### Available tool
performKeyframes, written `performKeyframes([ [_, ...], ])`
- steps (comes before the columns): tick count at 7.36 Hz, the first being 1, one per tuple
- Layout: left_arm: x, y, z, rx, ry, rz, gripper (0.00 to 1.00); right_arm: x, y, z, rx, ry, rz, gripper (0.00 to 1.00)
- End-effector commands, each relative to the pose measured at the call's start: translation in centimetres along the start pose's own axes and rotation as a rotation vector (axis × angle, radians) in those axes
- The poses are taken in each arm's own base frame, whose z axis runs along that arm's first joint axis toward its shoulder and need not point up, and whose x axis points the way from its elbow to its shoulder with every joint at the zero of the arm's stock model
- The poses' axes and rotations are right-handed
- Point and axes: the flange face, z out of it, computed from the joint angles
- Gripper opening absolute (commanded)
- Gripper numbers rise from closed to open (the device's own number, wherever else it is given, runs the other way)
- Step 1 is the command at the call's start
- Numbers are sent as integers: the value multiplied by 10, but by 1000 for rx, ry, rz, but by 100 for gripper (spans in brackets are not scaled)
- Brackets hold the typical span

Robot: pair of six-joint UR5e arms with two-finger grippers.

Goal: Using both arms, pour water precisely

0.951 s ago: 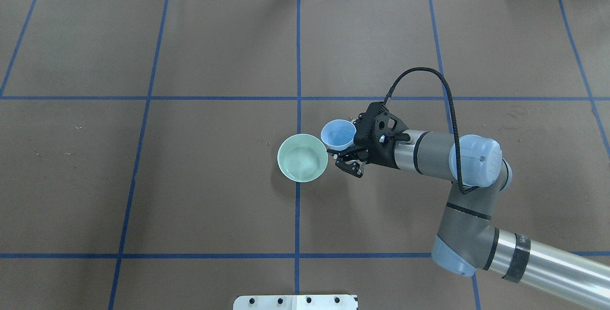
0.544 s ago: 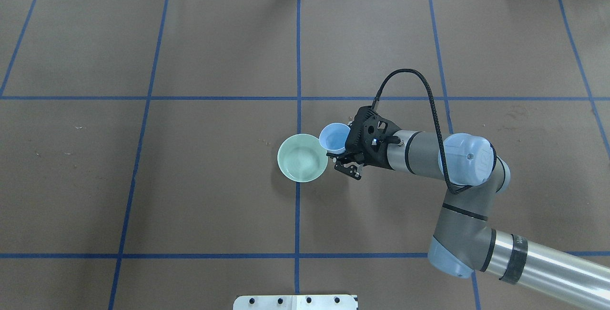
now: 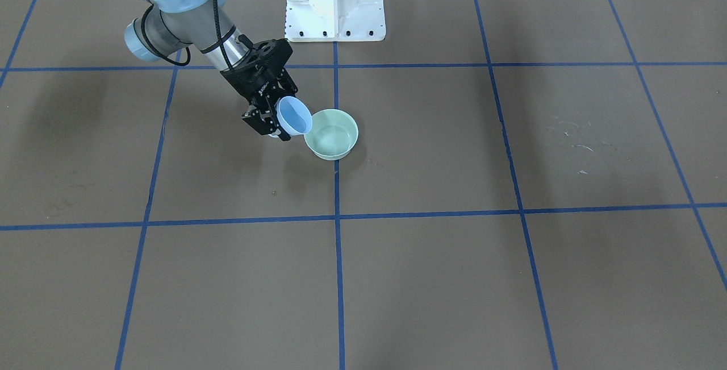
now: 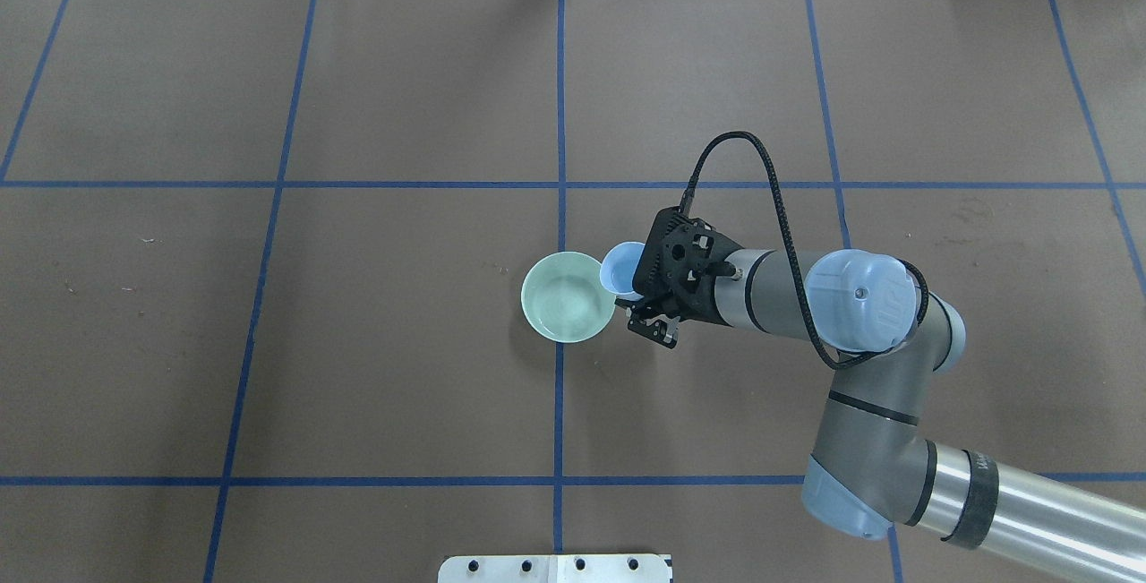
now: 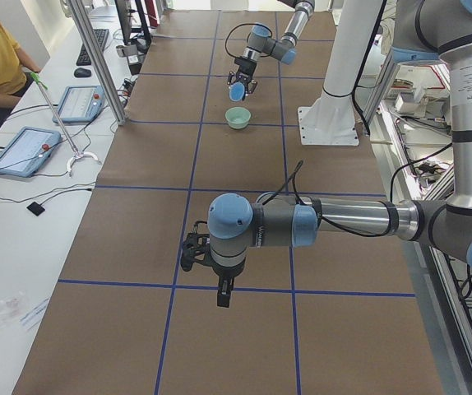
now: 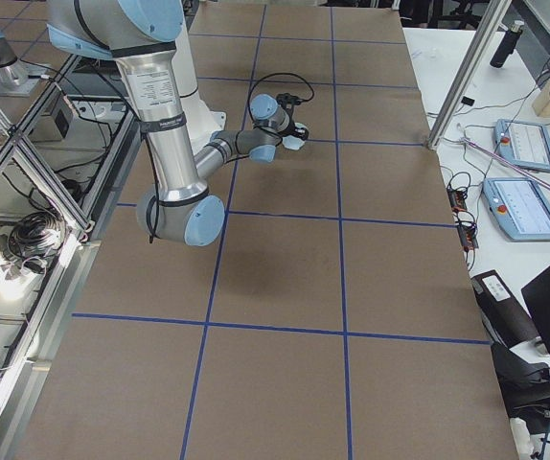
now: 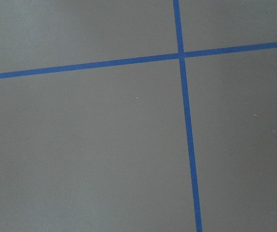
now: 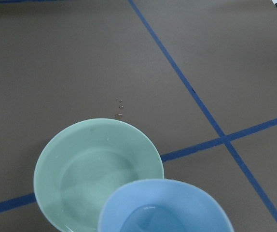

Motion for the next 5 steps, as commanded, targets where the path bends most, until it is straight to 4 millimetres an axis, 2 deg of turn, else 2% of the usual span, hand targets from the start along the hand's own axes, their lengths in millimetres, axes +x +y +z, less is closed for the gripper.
performKeyframes([
  [1, -2, 1, 2, -3, 1, -5, 100, -5, -17, 4, -50, 4, -16, 0],
  [5, -3, 1, 2, -4, 1, -7, 100, -9, -25, 11, -102, 10, -18, 0],
])
